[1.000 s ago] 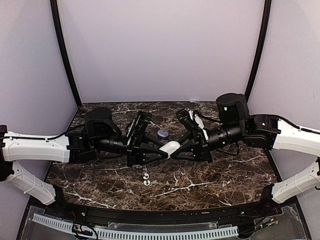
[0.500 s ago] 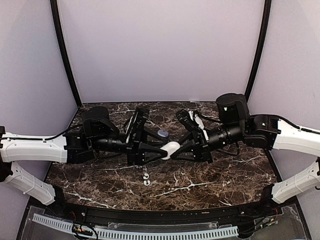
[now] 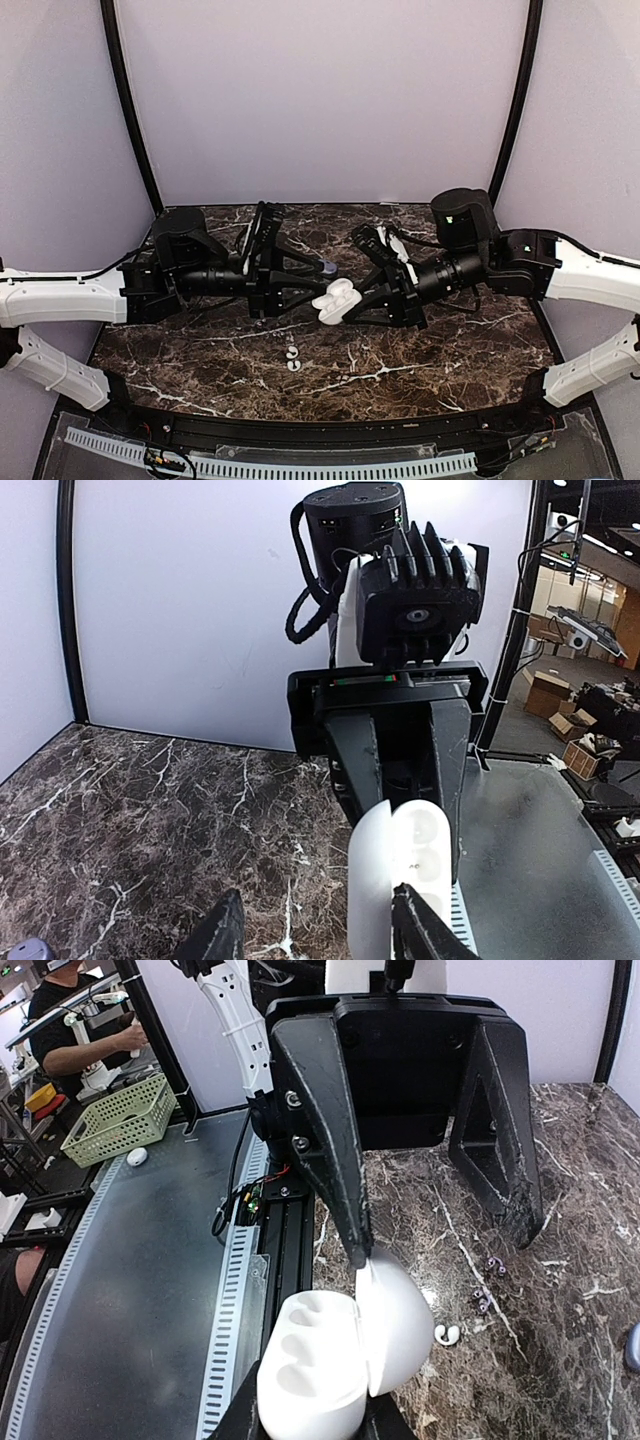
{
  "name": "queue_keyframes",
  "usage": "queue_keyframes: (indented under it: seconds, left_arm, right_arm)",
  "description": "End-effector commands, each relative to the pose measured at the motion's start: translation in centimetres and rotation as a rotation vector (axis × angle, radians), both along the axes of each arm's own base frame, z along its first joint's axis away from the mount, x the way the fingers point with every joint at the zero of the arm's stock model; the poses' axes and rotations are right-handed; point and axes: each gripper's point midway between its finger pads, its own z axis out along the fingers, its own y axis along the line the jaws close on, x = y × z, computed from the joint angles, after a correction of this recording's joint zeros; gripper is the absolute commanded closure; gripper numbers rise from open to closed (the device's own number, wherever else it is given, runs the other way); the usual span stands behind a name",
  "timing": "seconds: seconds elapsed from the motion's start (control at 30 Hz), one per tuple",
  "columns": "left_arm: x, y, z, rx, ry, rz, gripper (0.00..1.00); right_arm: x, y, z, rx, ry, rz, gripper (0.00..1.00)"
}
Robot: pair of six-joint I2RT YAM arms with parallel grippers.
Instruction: Insert the wireless bluetooth earbuds into the charging case
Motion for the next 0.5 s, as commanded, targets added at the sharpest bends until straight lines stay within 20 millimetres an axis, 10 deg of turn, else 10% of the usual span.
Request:
queue_keyframes:
  seconds: [0.0,0.47]
  left_arm:
    - [0.1,0.5,0.3,-0.01,-0.01,0.019,0.52]
    - [-0.2,1.0,0.4,-0.009,-0.01,0.008,0.5]
  right_arm:
    - [-0.8,-0.1,1.4,0.047,-0.024,0.033,1.0]
    - [1.7,-0.7,0.2,0.035,0.038,-0.057,1.0]
